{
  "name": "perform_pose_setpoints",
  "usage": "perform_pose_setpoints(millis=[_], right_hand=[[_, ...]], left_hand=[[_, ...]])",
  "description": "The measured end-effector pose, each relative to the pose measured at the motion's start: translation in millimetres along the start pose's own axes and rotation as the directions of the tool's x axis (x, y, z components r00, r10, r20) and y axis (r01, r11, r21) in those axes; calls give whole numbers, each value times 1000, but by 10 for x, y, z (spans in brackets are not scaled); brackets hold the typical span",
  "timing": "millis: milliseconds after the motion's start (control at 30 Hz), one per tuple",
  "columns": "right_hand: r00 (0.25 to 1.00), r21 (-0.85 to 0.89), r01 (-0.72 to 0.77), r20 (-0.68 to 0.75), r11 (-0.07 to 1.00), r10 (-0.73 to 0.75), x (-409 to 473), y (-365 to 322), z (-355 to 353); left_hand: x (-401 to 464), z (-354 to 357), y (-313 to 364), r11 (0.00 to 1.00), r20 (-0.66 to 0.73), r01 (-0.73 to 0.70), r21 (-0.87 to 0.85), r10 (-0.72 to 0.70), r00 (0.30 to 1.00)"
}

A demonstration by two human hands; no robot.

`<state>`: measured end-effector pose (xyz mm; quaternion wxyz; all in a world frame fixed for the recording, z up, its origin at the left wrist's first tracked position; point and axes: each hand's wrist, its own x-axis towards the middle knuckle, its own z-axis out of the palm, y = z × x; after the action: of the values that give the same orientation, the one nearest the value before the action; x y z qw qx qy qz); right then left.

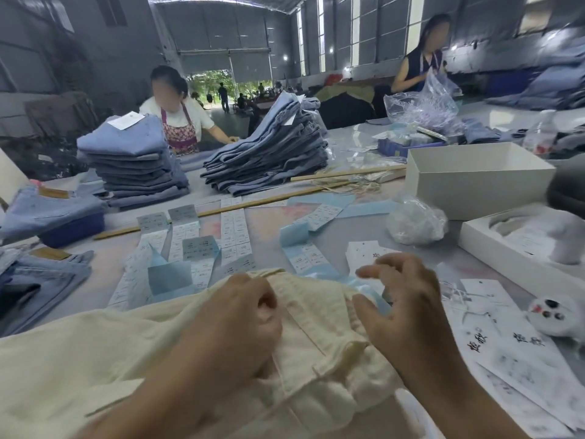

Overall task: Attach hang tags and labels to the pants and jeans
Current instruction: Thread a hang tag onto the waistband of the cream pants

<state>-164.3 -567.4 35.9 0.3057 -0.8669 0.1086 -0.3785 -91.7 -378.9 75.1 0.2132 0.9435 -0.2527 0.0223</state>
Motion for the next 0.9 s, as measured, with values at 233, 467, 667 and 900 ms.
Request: perform_pose_setpoints(millis=[233, 467, 667, 900], right_hand=[[830, -223, 71, 553, 972, 66, 0, -478, -147], [800, -224, -207, 522, 952, 297, -40, -615, -43], [845, -203, -229, 445, 952, 298, -117, -740, 7], [956, -219, 153, 280, 964, -88, -409, -1006, 103]], left_hand=[[-116, 158, -27, 997, -179, 71, -7, -71, 981], [-186, 130, -110, 879, -186, 94, -468, -201, 962], [-266, 172, -158, 858, -241, 11, -513, -157, 958], [-281, 108, -116, 845, -134, 90, -527, -188, 973]])
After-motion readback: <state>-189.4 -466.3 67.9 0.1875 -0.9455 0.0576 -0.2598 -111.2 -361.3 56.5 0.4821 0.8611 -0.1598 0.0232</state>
